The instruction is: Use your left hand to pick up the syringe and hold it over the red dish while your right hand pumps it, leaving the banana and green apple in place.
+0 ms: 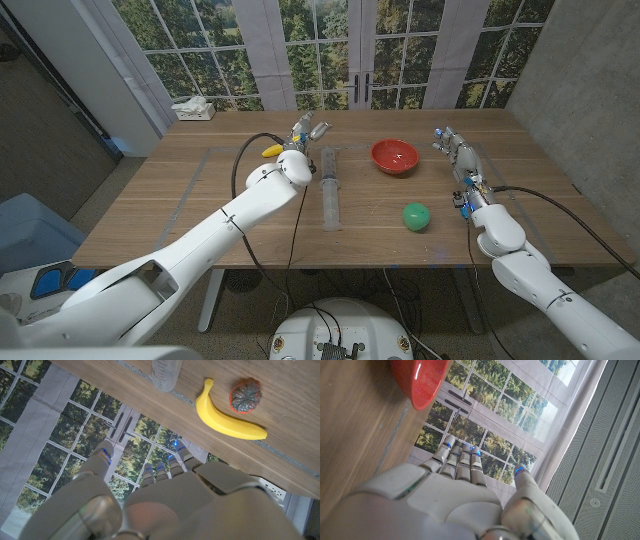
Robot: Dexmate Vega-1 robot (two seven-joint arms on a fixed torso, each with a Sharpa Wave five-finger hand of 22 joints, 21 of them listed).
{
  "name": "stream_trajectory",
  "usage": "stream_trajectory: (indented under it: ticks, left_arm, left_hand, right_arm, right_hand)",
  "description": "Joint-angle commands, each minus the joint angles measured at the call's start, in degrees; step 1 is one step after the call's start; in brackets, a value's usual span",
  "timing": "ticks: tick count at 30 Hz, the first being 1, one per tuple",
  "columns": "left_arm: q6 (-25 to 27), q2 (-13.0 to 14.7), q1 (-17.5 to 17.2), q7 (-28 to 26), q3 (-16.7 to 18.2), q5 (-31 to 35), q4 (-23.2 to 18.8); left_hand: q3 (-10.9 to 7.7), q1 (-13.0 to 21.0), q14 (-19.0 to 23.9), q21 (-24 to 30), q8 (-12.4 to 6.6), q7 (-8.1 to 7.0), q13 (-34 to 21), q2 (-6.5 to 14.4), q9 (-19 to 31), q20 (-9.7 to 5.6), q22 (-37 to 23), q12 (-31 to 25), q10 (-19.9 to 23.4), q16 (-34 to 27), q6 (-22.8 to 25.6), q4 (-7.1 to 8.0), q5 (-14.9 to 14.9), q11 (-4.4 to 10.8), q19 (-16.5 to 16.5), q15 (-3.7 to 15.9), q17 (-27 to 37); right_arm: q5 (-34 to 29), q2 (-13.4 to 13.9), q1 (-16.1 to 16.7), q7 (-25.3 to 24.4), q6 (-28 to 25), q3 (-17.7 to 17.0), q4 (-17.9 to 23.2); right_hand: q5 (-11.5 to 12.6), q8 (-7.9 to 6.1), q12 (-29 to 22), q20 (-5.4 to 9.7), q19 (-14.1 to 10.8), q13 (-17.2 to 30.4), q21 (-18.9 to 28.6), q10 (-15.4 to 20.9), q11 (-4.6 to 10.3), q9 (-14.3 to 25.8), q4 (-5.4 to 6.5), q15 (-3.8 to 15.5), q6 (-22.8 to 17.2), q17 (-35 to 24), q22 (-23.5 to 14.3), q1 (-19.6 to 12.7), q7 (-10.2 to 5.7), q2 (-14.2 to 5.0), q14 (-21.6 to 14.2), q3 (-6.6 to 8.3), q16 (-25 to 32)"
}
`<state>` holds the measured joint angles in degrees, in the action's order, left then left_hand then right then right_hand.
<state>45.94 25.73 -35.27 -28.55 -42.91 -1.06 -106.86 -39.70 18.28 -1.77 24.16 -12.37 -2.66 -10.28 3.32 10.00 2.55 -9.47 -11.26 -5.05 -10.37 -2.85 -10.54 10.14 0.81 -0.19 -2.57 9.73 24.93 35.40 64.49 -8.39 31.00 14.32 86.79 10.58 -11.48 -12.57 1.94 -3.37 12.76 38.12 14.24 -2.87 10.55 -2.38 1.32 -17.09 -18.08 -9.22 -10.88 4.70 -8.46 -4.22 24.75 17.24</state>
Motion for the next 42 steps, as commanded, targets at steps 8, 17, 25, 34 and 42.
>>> stream_trajectory:
  ticks: [8, 17, 25, 34, 42]
  left_arm:
    - [12.72, 0.77, 6.97, 6.21, -7.29, 3.58, -0.37]
    - [15.84, -0.19, 9.78, 7.64, -10.3, 4.45, 2.25]
    - [17.55, -1.69, 11.17, 8.31, -11.33, 3.93, 4.78]
    - [21.76, -3.57, 13.07, 9.22, -12.86, 2.57, 6.45]
    - [25.31, -5.44, 13.71, 7.99, -13.64, 1.47, 7.73]
  left_hand:
    - [0.35, 1.45, -0.4, -0.48, 0.15, -0.22, -0.2, -0.72, 0.27, 0.48, -0.2, -0.02, -0.73, -0.03, 0.33, -0.26, -0.24, 0.02, 0.32, -0.04, 0.28]
    - [0.52, 2.3, -0.02, -0.68, 0.22, -0.08, -0.22, -1.32, 0.31, 1.32, -0.19, -0.18, -0.43, -0.21, 0.34, -0.33, -0.23, -0.35, 1.37, -0.18, 0.28]
    - [1.26, 2.92, 0.38, -0.9, 0.38, -0.24, -0.26, -3.18, 0.33, 1.86, -0.2, -0.19, -0.45, -0.35, 0.03, -0.4, -0.43, -0.45, 2.8, 0.08, 0.31]
    - [2.33, 3.71, -0.14, -1.69, 0.43, 0.6, -0.29, -5.61, 0.36, 2.09, -0.23, 0.31, -2.19, -0.15, -0.04, -0.27, -0.47, -1.16, 3.44, -0.48, 0.36]
    - [2.61, 4.67, 0.29, -2.01, 0.47, 2.74, -0.3, -6.18, 0.34, 2.38, -0.27, 0.1, -2.04, -0.33, -0.04, -0.08, -0.37, -1.81, 4.45, -0.69, 0.38]
  right_arm:
    - [0.83, 0.62, 1.35, 1.31, 1.42, -0.96, 0.29]
    - [0.96, 0.52, 1.58, 1.54, 1.88, -1.19, 0.23]
    - [0.9, 0.37, 1.57, 1.48, 2.11, -1.37, 0.08]
    - [1.09, 0.29, 1.2, 1.97, 2.49, -1.42, -0.74]
    - [1.28, 0.31, 0.81, 2.61, 2.86, -1.33, -1.45]
  right_hand:
    - [-0.15, -0.27, -0.22, 0.17, -0.96, 0.04, -0.46, 0.66, 0.19, 0.06, -0.55, -0.14, -0.56, 0.08, -0.07, -0.42, -0.12, 0.32, -0.59, 0.07, 0.33]
    - [-0.22, -0.24, -0.22, 0.12, -1.17, -0.03, -0.87, 0.82, 0.25, 0.07, -0.75, -0.15, -0.72, 0.16, -0.08, -0.51, -0.11, 0.27, -0.76, 0.08, 0.36]
    - [-0.26, -0.24, -0.22, 0.07, -1.36, -0.08, -1.25, 0.95, 0.32, 0.08, -0.89, -0.1, -0.9, 0.21, -0.08, -0.54, -0.08, 0.22, -0.78, 0.06, 0.35]
    - [-0.3, -0.2, -0.25, 0.05, -1.55, -0.12, -1.61, 1.17, 0.34, 0.09, -0.98, -0.18, -0.97, 0.26, -0.09, -0.54, -0.07, 0.16, -0.88, 0.04, 0.37]
    - [-0.32, -0.23, -0.24, 0.03, -1.7, -0.15, -1.89, 1.23, 0.28, 0.1, -1.05, -0.18, -1.19, 0.3, -0.1, -0.53, -0.07, 0.13, -0.94, 0.01, 0.38]
